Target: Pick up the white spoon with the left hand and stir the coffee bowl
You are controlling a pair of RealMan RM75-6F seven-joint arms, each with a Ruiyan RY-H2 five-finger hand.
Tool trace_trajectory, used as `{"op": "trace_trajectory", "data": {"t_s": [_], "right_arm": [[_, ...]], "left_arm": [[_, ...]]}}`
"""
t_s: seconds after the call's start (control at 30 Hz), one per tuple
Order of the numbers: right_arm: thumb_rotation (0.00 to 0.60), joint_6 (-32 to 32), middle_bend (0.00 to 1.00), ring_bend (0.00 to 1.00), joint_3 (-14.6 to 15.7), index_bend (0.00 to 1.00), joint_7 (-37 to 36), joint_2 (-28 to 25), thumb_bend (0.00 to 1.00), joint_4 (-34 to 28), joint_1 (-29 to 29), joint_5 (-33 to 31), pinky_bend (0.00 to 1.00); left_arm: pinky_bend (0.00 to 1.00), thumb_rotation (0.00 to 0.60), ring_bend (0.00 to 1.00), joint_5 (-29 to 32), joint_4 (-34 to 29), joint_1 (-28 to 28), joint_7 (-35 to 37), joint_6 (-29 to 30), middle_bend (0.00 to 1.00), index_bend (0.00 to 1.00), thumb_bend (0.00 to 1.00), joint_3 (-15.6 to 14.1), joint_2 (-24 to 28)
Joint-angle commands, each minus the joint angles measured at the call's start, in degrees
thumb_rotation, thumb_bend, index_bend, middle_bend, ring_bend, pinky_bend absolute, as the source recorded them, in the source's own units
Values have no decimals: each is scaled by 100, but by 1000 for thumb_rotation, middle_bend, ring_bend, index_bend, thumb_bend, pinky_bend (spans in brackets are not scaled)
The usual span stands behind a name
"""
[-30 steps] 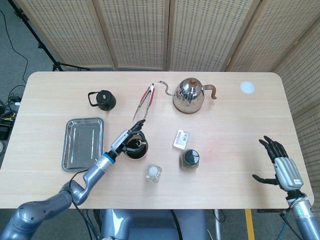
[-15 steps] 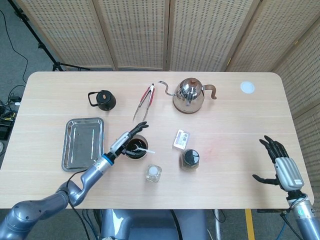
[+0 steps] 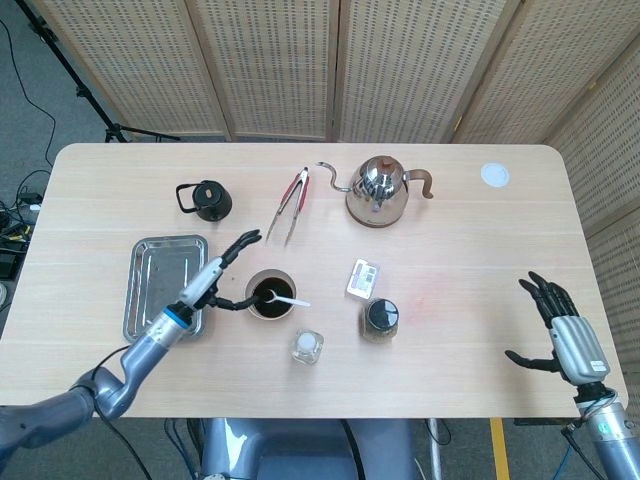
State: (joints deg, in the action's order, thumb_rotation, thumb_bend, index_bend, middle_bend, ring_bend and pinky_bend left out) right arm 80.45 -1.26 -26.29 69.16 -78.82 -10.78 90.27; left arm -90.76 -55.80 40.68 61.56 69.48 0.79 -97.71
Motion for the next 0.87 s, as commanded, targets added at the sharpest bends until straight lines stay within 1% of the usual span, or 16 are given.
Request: {"op": "trace_trajectory", "data": {"t_s": [0.03, 0.1, 0.13, 0.23, 0.3, 0.47, 0.53, 0.57, 0.67, 0.87], "right_arm": [[600, 25, 0, 0, 4, 0, 21, -10, 0, -24, 9, 14, 0], [600, 45, 0, 0, 7, 0, 42, -15, 0, -39, 16, 28, 0], [600, 61, 0, 0, 8, 0, 60, -18, 0, -49, 20, 37, 0], [600, 101, 0, 0, 6, 0, 127, -22, 0, -78, 35, 48, 0], [600, 132, 0, 0, 1, 0, 182, -24, 0, -92, 47, 51, 0], [600, 296, 0, 0, -60, 0, 558, 26, 0, -39, 101, 33, 0], [600, 486, 0, 0, -147, 0, 955, 128, 0, 44, 155, -3, 0], [600, 533, 0, 0, -170, 0, 1043, 165, 0, 56, 170, -16, 0], [600, 633, 0, 0, -211, 0, 1177, 227, 0, 80, 202, -30, 0], [600, 662, 0, 0, -222, 0, 1200, 239, 0, 75, 225, -38, 0]], "left_arm": [[0, 600, 0, 347, -1101, -719, -2173, 396, 0, 88, 328, -125, 1194], [0, 600, 0, 452, -1428, -899, -2682, 421, 0, 93, 333, -197, 1498], [0, 600, 0, 550, -1602, -1040, -3047, 455, 0, 93, 333, -245, 1697], [0, 600, 0, 803, -2034, -1413, -3829, 623, 0, 93, 332, -333, 2059], [0, 600, 0, 968, -2218, -1602, -4098, 680, 0, 93, 332, -356, 2204], [0, 600, 0, 1205, -2278, -1978, -4490, 875, 0, 93, 332, -358, 2294], [0, 600, 0, 1280, -2257, -2230, -4889, 1116, 0, 93, 332, -396, 2292], [0, 600, 0, 1289, -2279, -2299, -5025, 1194, 0, 93, 332, -392, 2278], [0, 600, 0, 1319, -2367, -2463, -5386, 1323, 0, 93, 331, -392, 2287], [0, 600, 0, 1357, -2573, -2659, -5821, 1410, 0, 93, 334, -317, 2404]]}}
